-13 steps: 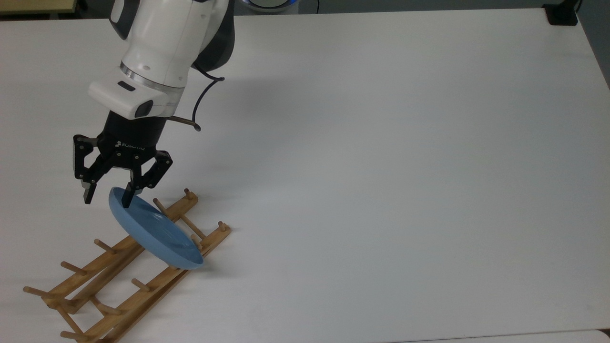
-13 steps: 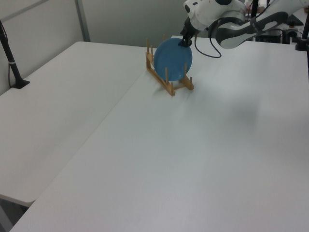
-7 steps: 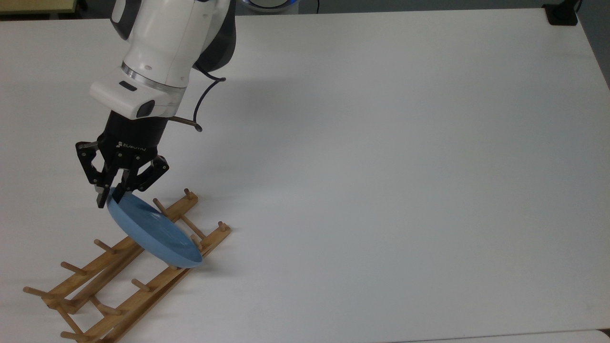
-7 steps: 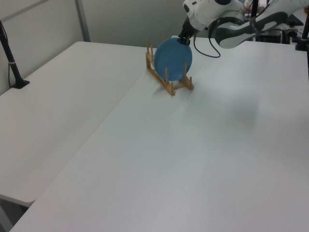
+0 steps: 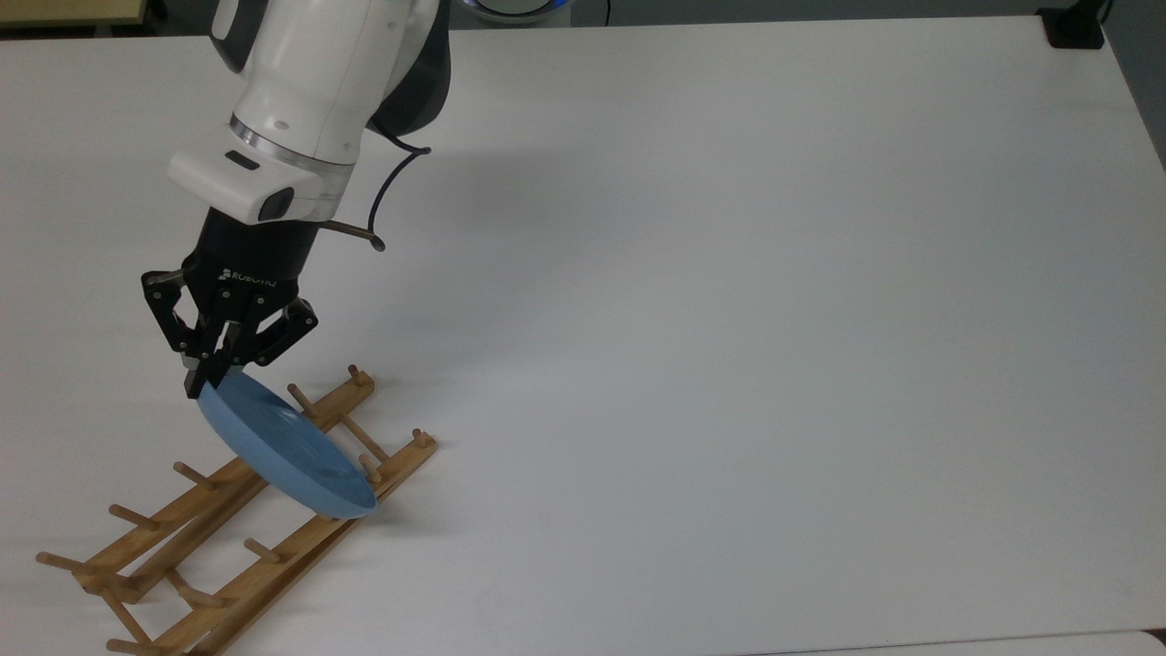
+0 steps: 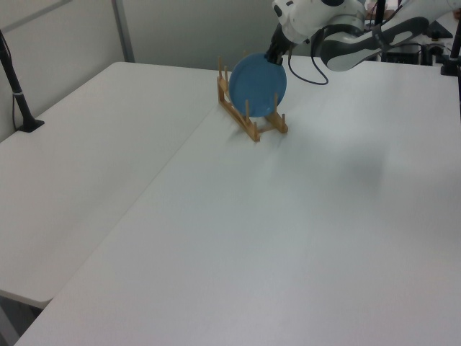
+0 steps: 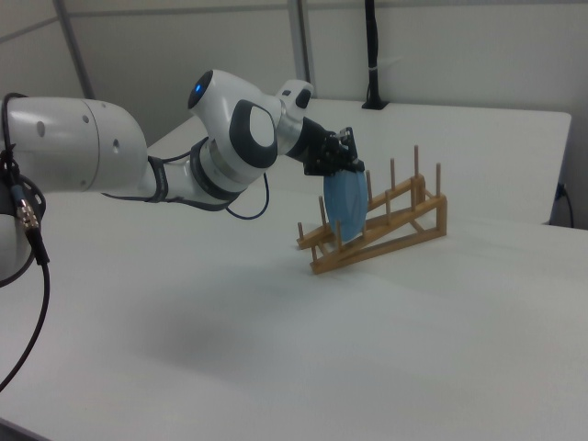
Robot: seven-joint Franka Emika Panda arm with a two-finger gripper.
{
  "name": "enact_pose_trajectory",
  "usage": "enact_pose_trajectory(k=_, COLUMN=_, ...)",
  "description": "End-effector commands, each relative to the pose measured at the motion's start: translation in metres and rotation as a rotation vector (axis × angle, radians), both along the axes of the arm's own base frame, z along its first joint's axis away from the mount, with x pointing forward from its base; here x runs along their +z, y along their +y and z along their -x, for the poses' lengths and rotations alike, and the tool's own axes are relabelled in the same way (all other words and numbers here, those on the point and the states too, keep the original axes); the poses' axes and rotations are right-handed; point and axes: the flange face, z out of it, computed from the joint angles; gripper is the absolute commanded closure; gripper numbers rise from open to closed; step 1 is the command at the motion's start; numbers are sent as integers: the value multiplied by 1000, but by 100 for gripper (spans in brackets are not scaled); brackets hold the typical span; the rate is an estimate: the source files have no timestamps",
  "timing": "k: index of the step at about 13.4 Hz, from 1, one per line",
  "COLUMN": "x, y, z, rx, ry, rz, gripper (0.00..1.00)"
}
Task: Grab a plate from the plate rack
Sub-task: 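Lift the blue plate up out of the rack slots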
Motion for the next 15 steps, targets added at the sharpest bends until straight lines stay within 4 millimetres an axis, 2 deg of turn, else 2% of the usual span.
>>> enact_pose_trajectory(k=1, x=46, y=-1, z=6, rx=0, ry=-82, rz=14, gripper=95)
enact_pose_trajectory(k=3, x=71, y=-1, z=8, rx=-24, ry=-140, rz=-9, gripper=96)
enact_pose_trajectory(k=5, x=82, y=-3, z=11, rx=-53, ry=-176, rz=-41, gripper=98)
enact_pose_trajectory(k=8, x=88, y=-2, z=12, rx=-117, ry=-227, rz=-146, gripper=99)
enact_pose_trajectory(k=10, x=90, y=5, z=11, rx=-198, ry=-261, rz=-356, gripper=99)
enact_pose_trajectory(k=11, x=88, y=21, z=7, rx=-239, ry=-268, rz=-537, gripper=99)
enact_pose_trajectory(k=12, x=87, y=32, z=6, rx=-254, ry=-266, rz=-620, gripper=99)
enact_pose_trajectory(k=14, x=73, y=68, z=3, rx=-271, ry=-188, rz=-718, gripper=99)
enact_pose_trajectory(k=15, x=65, y=78, z=3, rx=-300, ry=-131, rz=-757, gripper=99)
